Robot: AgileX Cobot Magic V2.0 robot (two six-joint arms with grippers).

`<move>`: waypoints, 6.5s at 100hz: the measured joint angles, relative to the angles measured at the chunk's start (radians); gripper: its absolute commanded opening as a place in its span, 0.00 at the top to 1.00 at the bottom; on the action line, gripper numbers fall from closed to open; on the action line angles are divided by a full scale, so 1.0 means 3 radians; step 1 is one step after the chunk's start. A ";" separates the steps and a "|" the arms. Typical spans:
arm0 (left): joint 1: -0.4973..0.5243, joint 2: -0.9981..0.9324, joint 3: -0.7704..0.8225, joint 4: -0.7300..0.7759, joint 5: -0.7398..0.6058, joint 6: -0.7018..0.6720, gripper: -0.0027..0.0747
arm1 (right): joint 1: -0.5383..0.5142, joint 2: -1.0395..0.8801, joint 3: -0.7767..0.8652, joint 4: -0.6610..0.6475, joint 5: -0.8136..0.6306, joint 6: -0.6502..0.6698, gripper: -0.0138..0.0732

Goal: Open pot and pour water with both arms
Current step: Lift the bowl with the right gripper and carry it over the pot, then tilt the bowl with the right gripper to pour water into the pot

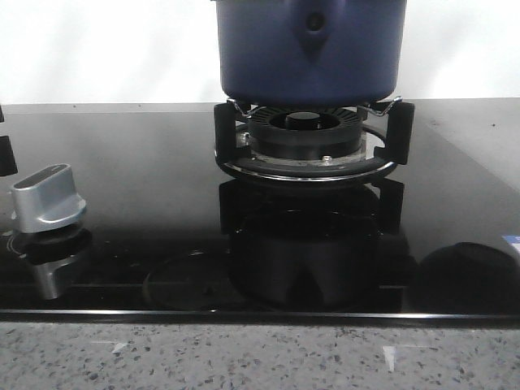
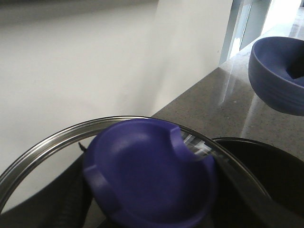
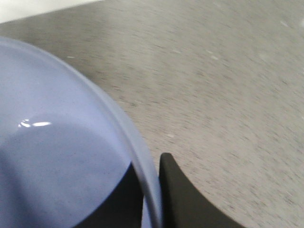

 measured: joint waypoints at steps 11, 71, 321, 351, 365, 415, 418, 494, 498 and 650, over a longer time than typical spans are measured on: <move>0.0000 0.0000 0.0000 0.0000 -0.0043 0.0000 0.69 | 0.0192 0.0171 -0.0324 0.0000 0.0114 0.0012 0.91; 0.0314 0.0000 0.0000 0.0000 -0.0234 0.0000 0.69 | 0.0974 0.0851 -0.1282 0.0084 0.0039 0.0060 0.91; 0.0536 0.0000 0.0000 -0.0163 -0.0139 0.0000 0.69 | 0.1770 -0.0051 0.2219 0.0137 -0.5734 -0.0460 0.91; 0.0536 0.0000 0.0000 -0.0163 -0.0132 0.0000 0.69 | 0.1770 -0.0058 0.2226 0.0137 -0.5840 -0.0460 0.91; 0.0536 0.0000 0.0000 -0.0163 -0.0094 0.0000 0.69 | 0.1770 -0.0058 0.2365 0.0137 -0.6125 -0.0460 0.91; 0.0536 0.0000 0.0000 -0.0163 -0.0066 0.0000 0.69 | 0.1770 0.0152 0.2810 0.0105 -0.7746 -0.0452 0.91; 0.0536 0.0000 0.0000 -0.0163 -0.0066 0.0000 0.69 | 0.1770 0.0167 0.2810 0.0098 -0.7754 -0.0452 0.91; 0.0536 0.0000 0.0000 -0.0163 -0.0066 0.0000 0.69 | 0.1770 0.0264 0.2814 0.0001 -0.7775 -0.0452 0.91; 0.0536 0.0000 0.0000 -0.0163 -0.0066 0.0000 0.69 | 0.1770 0.0264 0.2814 0.0001 -0.7775 -0.0452 0.91; 0.0103 -0.0002 -0.0228 -0.0198 0.0291 0.0000 0.69 | 0.1150 -0.0453 0.1734 0.0760 -0.4419 -0.0458 0.91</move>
